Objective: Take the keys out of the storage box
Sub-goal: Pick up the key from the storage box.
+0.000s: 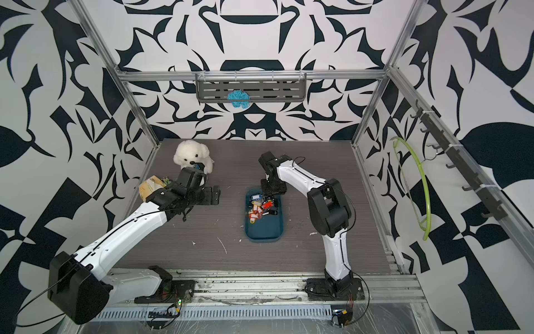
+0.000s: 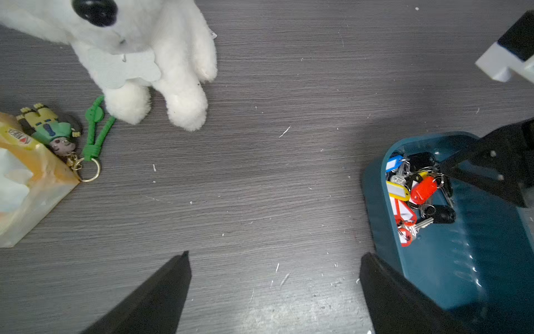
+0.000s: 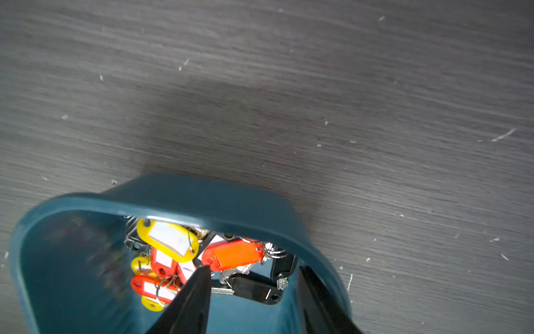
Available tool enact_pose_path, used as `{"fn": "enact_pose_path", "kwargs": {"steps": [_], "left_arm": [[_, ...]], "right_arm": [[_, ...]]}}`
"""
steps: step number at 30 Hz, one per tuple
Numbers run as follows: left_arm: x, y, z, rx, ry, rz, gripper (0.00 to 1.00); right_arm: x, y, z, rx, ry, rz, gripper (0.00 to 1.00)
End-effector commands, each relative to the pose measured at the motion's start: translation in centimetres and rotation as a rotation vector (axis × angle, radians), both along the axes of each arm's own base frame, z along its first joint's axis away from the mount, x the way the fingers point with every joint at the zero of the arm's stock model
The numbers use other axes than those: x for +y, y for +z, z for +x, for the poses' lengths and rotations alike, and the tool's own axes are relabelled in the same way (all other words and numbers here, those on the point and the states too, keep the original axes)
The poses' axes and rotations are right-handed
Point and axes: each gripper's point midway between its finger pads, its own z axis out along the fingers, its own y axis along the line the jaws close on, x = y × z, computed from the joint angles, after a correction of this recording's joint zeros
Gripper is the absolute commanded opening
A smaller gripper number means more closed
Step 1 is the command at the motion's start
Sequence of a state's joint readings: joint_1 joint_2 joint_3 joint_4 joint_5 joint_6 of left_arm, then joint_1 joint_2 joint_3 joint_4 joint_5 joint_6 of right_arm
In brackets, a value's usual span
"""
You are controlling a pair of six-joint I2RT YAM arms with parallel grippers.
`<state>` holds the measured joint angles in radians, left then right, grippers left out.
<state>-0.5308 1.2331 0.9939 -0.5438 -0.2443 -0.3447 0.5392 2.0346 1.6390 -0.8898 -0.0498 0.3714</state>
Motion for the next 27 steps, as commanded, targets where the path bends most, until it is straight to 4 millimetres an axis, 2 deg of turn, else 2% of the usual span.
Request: {"fn": "enact_pose_path", "kwargs": {"steps": [1, 17, 27], "left_arm": [[-0.4, 0.7, 0.1, -0.002, -0.01, -0.005, 0.99], [-0.6, 0.4, 0.1, 0.01, -0.018, 0.003, 0.99], [-0.8, 0.2, 0.0, 0.018, -0.029, 0.014, 0.99]], "right_arm": [[0.5, 0.5, -0.1, 0.012, 0.038, 0.002, 0.54], [0.5, -1.1, 0.0, 0.057, 0.063, -0.036, 0.51], [0.7, -1.6, 0.4, 0.056, 0.065, -0.049, 0.41]]}}
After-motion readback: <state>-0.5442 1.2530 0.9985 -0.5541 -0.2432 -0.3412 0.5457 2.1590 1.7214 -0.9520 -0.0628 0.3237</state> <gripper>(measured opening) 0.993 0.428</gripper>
